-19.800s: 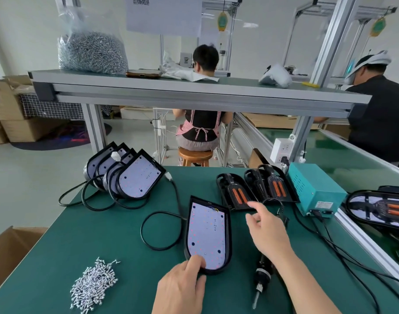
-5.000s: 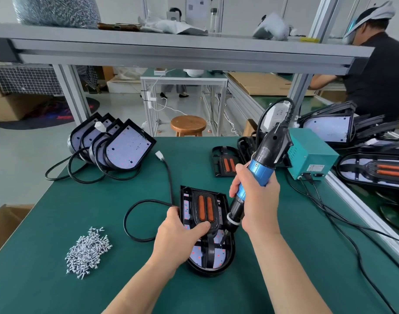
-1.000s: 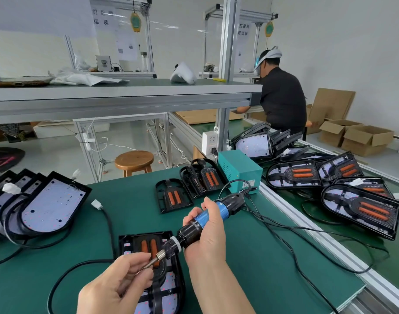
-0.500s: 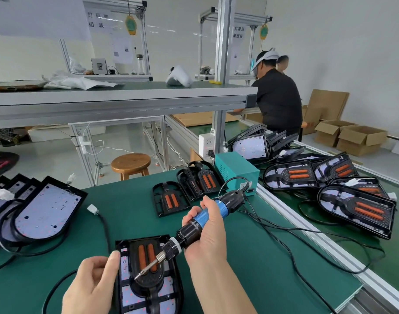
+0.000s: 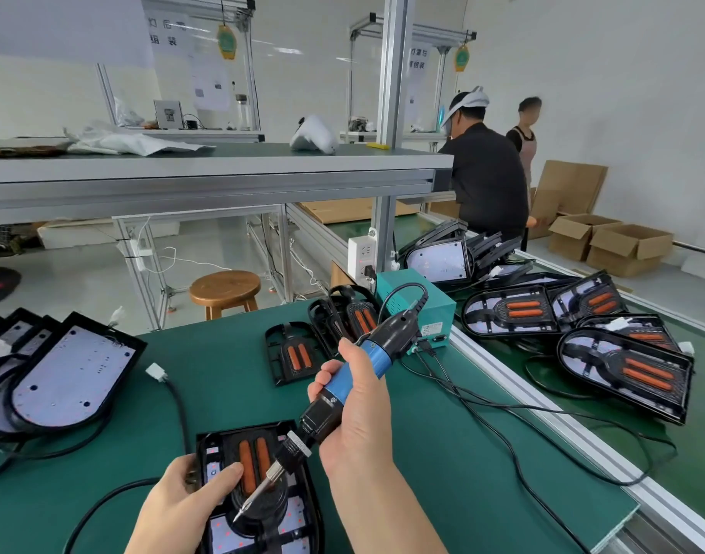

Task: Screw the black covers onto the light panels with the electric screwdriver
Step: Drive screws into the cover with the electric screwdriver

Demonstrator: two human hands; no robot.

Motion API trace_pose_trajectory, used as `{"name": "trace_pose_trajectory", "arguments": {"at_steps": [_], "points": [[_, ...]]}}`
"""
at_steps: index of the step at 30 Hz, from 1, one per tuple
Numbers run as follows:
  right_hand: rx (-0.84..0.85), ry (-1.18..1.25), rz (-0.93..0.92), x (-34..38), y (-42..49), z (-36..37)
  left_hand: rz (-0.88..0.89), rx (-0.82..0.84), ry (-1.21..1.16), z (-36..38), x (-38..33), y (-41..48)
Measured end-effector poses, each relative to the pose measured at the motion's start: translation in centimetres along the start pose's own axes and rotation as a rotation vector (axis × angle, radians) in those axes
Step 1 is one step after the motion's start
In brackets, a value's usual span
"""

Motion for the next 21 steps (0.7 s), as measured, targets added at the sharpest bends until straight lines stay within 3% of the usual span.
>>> {"name": "trace_pose_trajectory", "arguments": {"at_steps": [9, 21], "points": [[0.139, -0.12, -0.057, -0.3, -0.8, 2.2, 0.03, -0.064, -0.087, -0.5, 0.5, -0.7], [0.248, -0.201, -0.112, -0.3, -0.9, 3.9, 0.076, -0.015, -0.14, -0.2, 0.7, 1.0]]}}
Point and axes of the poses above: each hand's wrist, its own y-axis towards the middle knuckle, its own z-axis out of the palm, x = y × z, the point moved 9 cm from there along y, towards the middle knuckle, and after that the axes turned 14 degrees about -z, right-handed, at the moved point
